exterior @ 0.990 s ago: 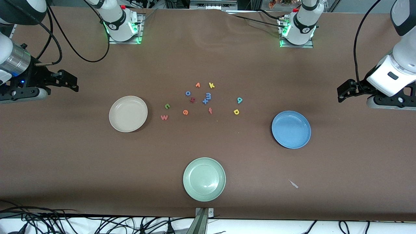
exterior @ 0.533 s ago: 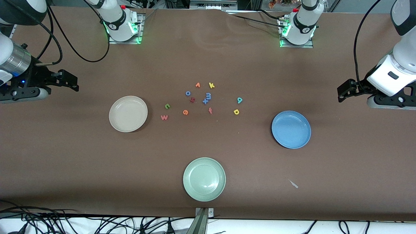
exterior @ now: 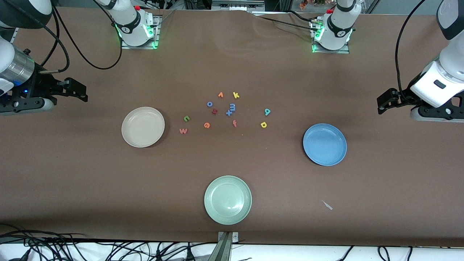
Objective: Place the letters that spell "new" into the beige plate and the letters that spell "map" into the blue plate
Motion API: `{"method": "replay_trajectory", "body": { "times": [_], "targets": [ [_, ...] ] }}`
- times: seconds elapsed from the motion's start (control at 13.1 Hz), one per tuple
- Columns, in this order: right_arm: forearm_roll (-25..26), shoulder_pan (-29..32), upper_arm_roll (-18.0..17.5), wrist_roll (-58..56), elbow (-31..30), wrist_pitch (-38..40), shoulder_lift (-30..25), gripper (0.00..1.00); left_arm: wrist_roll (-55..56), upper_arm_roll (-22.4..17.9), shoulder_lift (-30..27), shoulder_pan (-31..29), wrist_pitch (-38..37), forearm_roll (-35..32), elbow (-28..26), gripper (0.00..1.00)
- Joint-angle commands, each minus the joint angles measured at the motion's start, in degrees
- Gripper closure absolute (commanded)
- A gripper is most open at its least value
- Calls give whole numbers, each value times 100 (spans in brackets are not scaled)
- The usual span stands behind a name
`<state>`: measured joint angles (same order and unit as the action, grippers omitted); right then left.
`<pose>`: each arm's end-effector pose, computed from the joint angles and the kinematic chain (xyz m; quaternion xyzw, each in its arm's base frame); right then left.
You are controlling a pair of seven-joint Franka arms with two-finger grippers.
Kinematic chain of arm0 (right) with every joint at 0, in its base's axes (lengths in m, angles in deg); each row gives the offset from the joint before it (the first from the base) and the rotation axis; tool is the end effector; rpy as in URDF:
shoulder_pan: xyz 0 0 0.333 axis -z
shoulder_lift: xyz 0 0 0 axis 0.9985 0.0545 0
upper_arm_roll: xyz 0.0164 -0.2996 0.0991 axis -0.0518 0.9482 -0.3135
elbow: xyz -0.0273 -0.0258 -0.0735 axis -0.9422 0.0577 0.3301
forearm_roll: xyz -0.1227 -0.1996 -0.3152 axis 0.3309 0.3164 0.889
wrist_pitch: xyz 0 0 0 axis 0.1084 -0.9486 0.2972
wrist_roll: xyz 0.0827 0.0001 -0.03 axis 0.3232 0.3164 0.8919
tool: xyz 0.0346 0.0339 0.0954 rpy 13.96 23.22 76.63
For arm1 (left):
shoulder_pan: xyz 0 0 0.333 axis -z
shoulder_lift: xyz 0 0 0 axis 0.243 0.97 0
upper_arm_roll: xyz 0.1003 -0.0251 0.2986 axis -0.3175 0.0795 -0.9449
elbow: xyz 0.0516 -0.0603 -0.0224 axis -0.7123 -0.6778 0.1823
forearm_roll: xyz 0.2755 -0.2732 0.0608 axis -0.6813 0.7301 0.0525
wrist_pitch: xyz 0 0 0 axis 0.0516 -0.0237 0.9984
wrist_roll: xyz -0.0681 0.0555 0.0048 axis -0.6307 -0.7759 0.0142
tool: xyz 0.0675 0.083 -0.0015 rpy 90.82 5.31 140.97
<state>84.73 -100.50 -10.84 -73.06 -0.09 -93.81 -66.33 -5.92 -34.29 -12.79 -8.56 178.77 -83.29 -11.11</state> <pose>0.5838 0.0497 0.5777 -0.9982 -0.0577 0.0161 0.0085 0.5958 -0.0486 0.5870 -0.9993 0.0241 -0.0203 0.0215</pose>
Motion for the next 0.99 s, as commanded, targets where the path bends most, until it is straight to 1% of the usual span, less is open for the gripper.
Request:
{"method": "replay_trajectory", "body": {
  "times": [0.0,0.69,0.91],
  "targets": [
    [40,9,-1,16,3,61,-22,0,-79,-8,-87,-23,-44,125,-12,0],
    [-47,-17,-10,7,82,-35,22,0,-61,-25,-43,-31,-44,125,23,0],
    [-101,-17,-18,-81,258,70,-39,0,-61,-25,-43,-23,-44,125,23,0]
  ]
}}
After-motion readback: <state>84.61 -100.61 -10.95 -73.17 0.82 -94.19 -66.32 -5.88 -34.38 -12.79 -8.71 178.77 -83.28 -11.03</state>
